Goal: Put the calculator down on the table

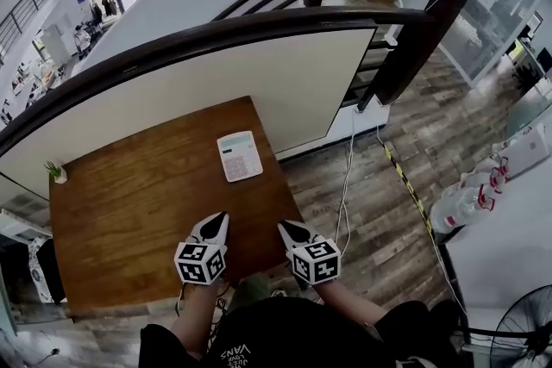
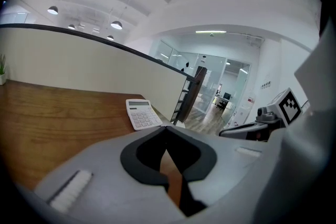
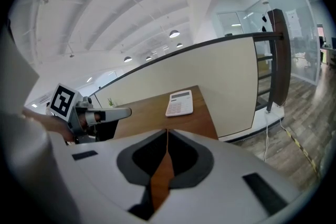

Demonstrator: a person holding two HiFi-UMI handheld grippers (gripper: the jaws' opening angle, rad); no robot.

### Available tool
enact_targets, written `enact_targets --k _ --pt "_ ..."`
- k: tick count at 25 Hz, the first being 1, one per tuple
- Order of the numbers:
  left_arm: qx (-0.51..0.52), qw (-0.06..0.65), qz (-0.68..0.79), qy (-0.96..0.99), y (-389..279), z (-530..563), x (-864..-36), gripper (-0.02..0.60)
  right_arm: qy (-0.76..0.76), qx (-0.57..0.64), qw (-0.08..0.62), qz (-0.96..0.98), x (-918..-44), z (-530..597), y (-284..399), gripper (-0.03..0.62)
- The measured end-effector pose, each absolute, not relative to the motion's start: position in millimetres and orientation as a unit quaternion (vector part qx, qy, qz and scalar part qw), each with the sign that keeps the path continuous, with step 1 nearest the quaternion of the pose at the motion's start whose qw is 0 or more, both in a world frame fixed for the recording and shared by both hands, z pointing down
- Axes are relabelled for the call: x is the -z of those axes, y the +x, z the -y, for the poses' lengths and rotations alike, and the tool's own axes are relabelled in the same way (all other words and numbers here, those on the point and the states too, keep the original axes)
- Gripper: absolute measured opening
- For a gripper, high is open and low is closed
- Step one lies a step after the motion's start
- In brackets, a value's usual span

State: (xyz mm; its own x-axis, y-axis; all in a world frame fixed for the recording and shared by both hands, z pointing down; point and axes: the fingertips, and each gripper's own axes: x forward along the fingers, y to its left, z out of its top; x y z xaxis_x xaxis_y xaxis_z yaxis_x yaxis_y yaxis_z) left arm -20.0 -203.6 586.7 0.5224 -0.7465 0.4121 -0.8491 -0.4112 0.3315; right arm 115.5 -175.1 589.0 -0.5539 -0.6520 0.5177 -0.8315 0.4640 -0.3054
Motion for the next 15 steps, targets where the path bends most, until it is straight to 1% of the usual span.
enact_targets --k 15 --pt "-0.097 0.237 0.473 0.843 5 113 -579 0.011 0.444 -0.261 0.158 0.842 -586 84 131 0.014"
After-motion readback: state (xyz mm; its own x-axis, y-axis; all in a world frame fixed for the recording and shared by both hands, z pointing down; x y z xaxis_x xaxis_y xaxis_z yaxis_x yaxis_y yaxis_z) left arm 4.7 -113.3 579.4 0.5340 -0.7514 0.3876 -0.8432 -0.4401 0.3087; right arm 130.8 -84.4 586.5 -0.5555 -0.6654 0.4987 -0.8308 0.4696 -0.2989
